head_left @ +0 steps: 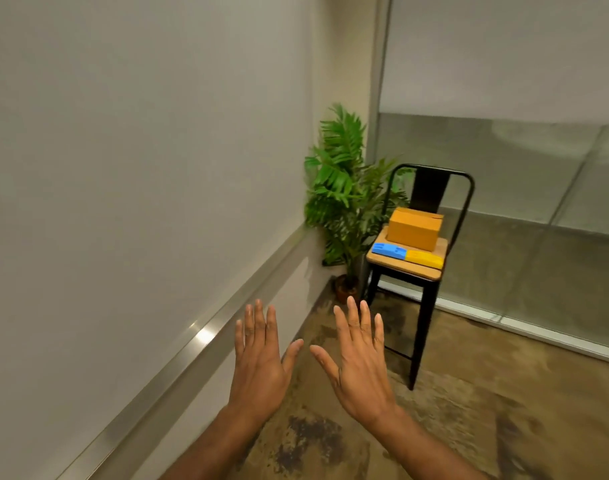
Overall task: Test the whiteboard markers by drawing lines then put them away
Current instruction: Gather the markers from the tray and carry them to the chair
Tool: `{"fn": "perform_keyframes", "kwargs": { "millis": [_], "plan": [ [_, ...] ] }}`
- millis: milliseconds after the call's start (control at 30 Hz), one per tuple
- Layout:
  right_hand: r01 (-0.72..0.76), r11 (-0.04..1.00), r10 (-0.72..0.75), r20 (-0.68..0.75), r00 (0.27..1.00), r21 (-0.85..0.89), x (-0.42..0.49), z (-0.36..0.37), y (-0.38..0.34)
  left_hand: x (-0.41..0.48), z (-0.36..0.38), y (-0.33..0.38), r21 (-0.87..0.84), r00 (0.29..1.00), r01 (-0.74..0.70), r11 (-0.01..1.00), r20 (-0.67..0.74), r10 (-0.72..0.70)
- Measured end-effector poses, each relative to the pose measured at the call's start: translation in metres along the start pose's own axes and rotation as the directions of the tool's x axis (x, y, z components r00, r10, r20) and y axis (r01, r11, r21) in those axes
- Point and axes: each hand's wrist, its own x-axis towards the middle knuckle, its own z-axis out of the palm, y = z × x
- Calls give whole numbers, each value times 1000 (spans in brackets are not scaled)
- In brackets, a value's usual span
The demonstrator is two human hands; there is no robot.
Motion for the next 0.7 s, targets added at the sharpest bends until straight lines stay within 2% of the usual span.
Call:
{"fn": "perform_keyframes", "kwargs": {
  "millis": [333,700],
  "plan": [
    [-160,982,152,-81,985,-97,36,-40,148,97,51,129,-98,984,-176,979,22,179],
    [-308,940,289,-138,947,-149,94,-32,238,206,119,190,-183,947,-309,933,33,320]
  ]
}}
